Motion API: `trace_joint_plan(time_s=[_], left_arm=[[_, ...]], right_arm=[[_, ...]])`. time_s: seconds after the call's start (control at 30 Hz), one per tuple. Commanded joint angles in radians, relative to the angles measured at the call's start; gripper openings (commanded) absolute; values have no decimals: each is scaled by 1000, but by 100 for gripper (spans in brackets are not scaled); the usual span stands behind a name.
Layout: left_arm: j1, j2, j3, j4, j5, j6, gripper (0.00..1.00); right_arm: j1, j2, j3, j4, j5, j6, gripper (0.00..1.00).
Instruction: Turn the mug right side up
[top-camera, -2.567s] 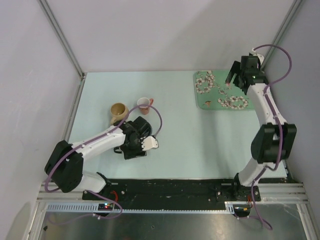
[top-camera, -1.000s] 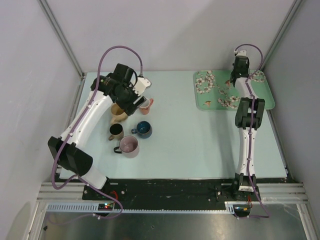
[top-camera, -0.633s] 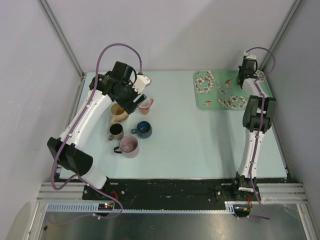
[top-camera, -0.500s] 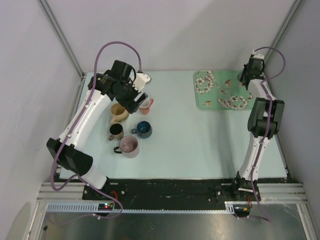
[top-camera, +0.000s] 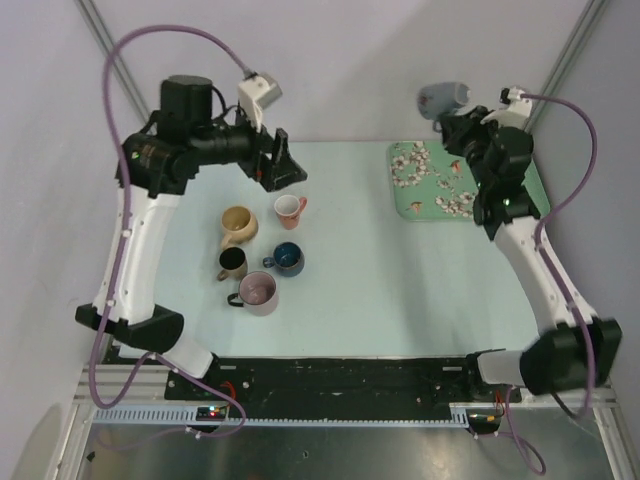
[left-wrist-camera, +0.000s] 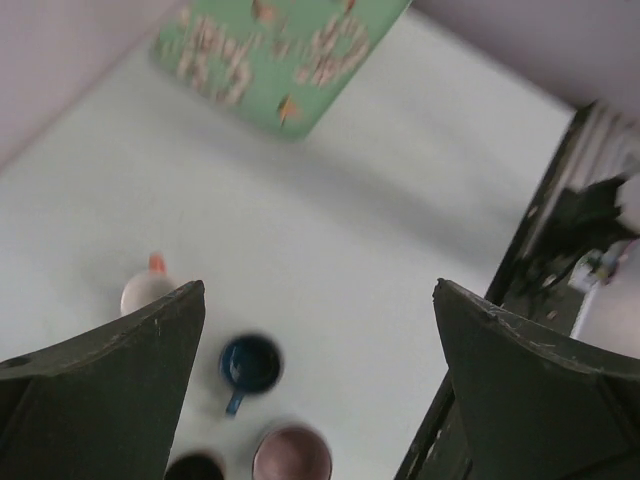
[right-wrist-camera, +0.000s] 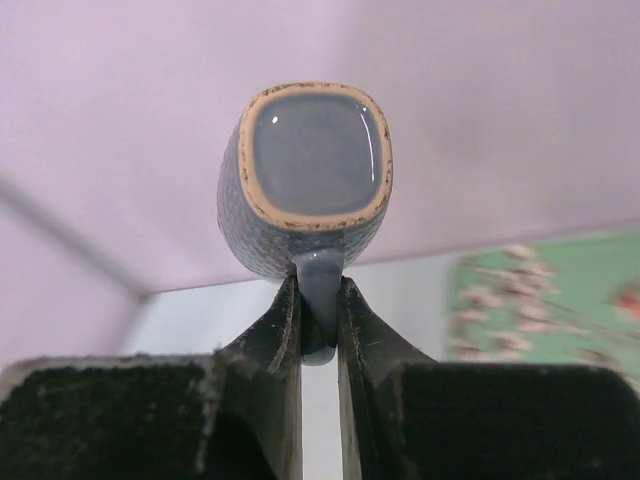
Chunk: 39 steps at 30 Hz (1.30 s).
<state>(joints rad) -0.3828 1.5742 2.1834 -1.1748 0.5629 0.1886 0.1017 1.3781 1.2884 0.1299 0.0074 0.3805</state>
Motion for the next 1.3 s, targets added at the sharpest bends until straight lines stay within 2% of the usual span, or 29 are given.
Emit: trace_joint_plan(time_s=[0.0,0.17,0.37,0.57,0.7,0.77,0.83,0.97,1.0,1.17,1.2,1.27], left_arm=[[-10,-43,121,141,244,-210,100],[-66,-69,133,242,272,-295,100],[-100,-98,138,384,260,-397,97],[-122,-106,138,464,258,-521,91],[-133,-106,132,491,257,-561,82],[-137,-101,131,513,256,-601,71],[-139,-93,129,535,256,-638,57],[-137,-95,89,551,213,-660,10],[-137,-103,56,551,200,-656,5],[-135,-151,-94,545,131,-621,0],[-135,-158,-123,529,98,-591,0],[-134,-173,-172,488,17,-524,0]], right_arm=[[165,-213,-74,234,-65,162,0],[386,-312,-118,335,-26,217,0],[584,-324,-123,426,-8,240,0],[702,-296,-122,498,-7,248,0],[749,-274,-116,502,-7,250,0],[760,-256,-112,497,-20,265,0],[770,-230,-105,487,-43,283,0],[780,-185,-99,449,-115,294,0],[782,-177,-100,438,-134,291,0],[783,-150,-102,368,-190,256,2],[783,-155,-105,349,-188,246,5],[778,-172,-124,310,-164,228,19]])
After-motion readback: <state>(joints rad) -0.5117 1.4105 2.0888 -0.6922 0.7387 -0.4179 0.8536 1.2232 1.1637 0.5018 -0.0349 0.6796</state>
